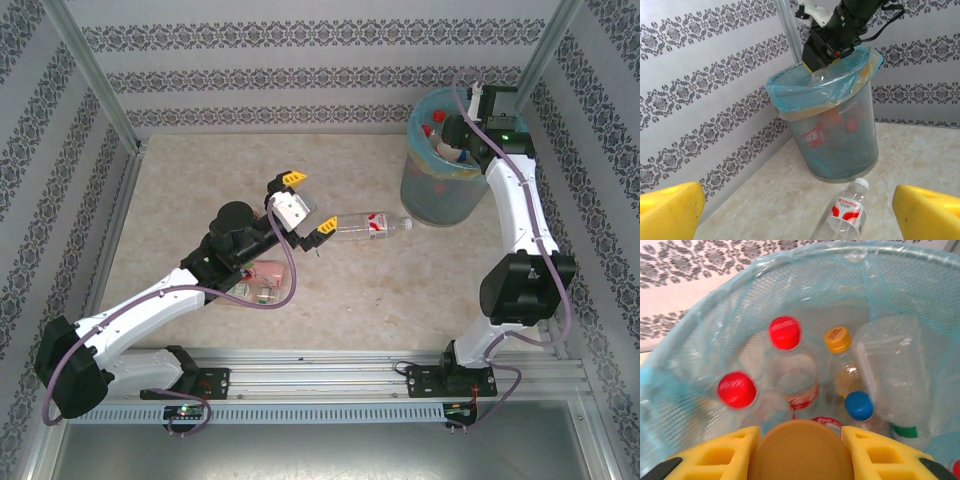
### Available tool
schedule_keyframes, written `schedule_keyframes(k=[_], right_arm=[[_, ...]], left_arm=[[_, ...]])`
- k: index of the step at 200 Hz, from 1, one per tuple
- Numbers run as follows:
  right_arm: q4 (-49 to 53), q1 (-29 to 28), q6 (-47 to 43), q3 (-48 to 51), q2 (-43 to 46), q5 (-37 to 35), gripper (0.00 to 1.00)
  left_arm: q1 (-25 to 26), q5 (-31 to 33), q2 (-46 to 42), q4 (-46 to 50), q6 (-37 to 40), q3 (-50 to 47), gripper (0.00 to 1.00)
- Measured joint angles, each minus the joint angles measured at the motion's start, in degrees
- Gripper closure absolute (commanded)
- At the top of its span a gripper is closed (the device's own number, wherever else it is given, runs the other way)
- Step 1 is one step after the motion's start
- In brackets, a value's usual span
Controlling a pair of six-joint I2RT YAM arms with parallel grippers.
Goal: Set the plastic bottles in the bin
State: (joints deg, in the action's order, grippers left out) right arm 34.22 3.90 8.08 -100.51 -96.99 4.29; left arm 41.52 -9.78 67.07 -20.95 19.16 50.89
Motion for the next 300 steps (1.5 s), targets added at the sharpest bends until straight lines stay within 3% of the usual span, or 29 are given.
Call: schedule_keyframes(k=[67,191,224,266,300], right_arm=[[3.13,-1.79,0.57,-1.57,-3.54,3.58,0.93],[2.45,-3.50,-5.33,-1.20,-8.70,1.86,0.83],[2.32,-3.69,-6.67,0.31,-9.92,0.50,0.74],[4.83,-3.67,-6.49,-0.52,-9.70,-0.20,0.53],[8.94,-3.69,-5.95,-4.76,-9.68,0.15,0.42]], left_arm=[[0.00,0.00,0.17,-0.02,-0.13,0.00,0.03],[0.00,0.46,0.26,-0.02,-0.13,-0.11,0.03],[-0.02,0.66,0.35,-0.02,-0.13,-0.17,0.03],[0.00,0.63,0.35,-0.02,-0.13,-0.17,0.03],[0.00,0.63,0.33,-0.02,-0.15,-0.17,0.03]])
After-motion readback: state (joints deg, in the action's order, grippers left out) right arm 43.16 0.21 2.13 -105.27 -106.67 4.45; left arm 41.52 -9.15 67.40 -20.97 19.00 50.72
